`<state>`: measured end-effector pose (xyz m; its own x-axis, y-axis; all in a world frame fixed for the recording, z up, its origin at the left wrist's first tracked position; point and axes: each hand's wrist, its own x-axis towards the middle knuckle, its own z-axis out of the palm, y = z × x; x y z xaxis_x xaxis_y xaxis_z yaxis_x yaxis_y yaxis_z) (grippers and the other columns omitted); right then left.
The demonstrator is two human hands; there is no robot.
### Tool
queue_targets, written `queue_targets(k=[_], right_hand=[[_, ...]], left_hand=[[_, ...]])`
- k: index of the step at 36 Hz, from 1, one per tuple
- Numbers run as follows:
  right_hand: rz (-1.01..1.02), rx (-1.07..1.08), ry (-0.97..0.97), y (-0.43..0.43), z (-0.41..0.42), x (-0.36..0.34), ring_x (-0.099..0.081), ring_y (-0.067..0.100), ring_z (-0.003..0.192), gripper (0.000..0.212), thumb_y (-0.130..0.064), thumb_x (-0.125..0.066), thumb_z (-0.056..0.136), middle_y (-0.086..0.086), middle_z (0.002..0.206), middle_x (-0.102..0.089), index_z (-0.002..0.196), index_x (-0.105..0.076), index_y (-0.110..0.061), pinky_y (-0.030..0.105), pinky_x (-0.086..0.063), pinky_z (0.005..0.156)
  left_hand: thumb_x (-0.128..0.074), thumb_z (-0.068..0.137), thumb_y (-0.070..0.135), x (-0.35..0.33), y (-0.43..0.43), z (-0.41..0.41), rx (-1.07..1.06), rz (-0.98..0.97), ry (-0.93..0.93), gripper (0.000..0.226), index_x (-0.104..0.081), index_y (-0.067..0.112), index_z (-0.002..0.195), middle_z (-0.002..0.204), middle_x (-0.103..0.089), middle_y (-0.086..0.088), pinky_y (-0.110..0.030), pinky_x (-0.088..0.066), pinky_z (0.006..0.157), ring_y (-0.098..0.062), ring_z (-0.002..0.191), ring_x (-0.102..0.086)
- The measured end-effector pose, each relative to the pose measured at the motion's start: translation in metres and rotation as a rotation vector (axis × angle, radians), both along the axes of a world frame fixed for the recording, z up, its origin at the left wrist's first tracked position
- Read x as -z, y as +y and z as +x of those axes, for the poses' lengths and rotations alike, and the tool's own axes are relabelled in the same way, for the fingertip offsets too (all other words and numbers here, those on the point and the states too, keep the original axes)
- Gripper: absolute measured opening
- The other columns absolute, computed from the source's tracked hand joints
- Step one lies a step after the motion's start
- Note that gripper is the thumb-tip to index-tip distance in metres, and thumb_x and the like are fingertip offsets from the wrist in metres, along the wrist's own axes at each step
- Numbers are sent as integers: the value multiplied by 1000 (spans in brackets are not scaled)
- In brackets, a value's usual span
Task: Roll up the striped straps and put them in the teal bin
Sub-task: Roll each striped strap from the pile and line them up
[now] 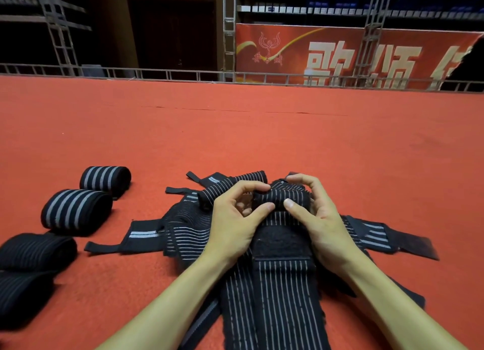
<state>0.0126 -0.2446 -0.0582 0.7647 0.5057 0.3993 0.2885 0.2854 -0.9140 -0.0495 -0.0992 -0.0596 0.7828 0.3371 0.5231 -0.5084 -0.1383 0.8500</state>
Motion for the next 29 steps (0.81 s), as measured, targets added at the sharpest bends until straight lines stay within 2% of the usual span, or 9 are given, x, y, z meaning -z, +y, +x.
queue_targets(k=[3, 6, 10, 16, 18, 20, 23, 26, 29], right_hand=[[3, -17, 3, -1, -1, -1, -62, 21, 86, 30, -17, -68, 91, 6, 97, -67, 113, -60, -35, 38, -56, 76], [-4, -16, 9, 0, -3, -2, -63, 21, 86, 29, -22, -67, 86, 5, 97, -68, 111, -61, -35, 41, -56, 77], [-9, -7, -24, 2, -3, 1, -62, 18, 88, 22, -14, -68, 91, 2, 99, -67, 106, -62, -29, 36, -56, 77], [-37, 14, -85, 0, -3, 2, -55, 17, 86, 22, -27, -68, 80, 1, 97, -61, 100, -61, -30, 35, -49, 76], [-54, 43, -130, 0, -2, 2, -54, 15, 84, 19, -32, -68, 80, 1, 97, -61, 98, -61, -30, 35, -48, 76], [-53, 67, -160, 0, -1, 3, -54, 14, 84, 13, -27, -67, 83, 0, 94, -62, 94, -61, -29, 36, -46, 78], [-41, 82, -173, -1, 1, 3, -56, 16, 88, 14, -28, -69, 80, -1, 96, -63, 92, -61, -30, 43, -46, 84], [-17, 82, -173, -1, 1, 2, -58, 17, 93, 16, -29, -70, 76, -2, 99, -65, 90, -62, -31, 47, -46, 90], [2, 87, -174, -2, 0, 1, -60, 19, 97, 18, -25, -70, 74, -1, 103, -67, 89, -63, -33, 51, -47, 96]], left_hand=[[-73, 80, -10, 0, 0, 0, -18, -1, -17, 28, -69, 14, 95, 82, -72, 12, -14, -50, 67, 0, 72, -64], [-73, 80, -10, 0, 1, 0, -39, -12, -25, 31, -69, 17, 95, 88, -73, 8, -20, -53, 73, -6, 80, -68], [-73, 78, -13, 2, 1, 2, -47, -11, -44, 38, -65, 19, 99, 95, -71, 8, -22, -53, 83, -9, 90, -68], [-70, 78, -18, 5, 0, 2, 6, 23, -5, 35, -63, 15, 87, 91, -71, 14, -20, -53, 79, -4, 88, -67], [-72, 75, -12, 6, 0, 3, 12, 30, 0, 33, -62, 18, 85, 93, -70, 14, -24, -51, 80, -4, 92, -67], [-71, 71, 0, 7, -1, 2, 24, 44, 9, 25, -62, 20, 84, 94, -69, 16, -27, -50, 80, -4, 96, -65], [-70, 72, 8, 7, 0, 1, 57, 54, 15, 25, -63, 19, 93, 94, -68, 18, -16, -47, 75, 2, 86, -62], [-72, 78, 16, 6, -1, 1, 99, 19, 55, 31, -62, 16, 108, 99, -68, 12, -20, -50, 80, 0, 86, -61], [-69, 92, 15, 6, -1, 2, 144, -37, 141, 18, -63, 18, 108, 90, -69, 8, -22, -53, 76, -3, 86, -62]])
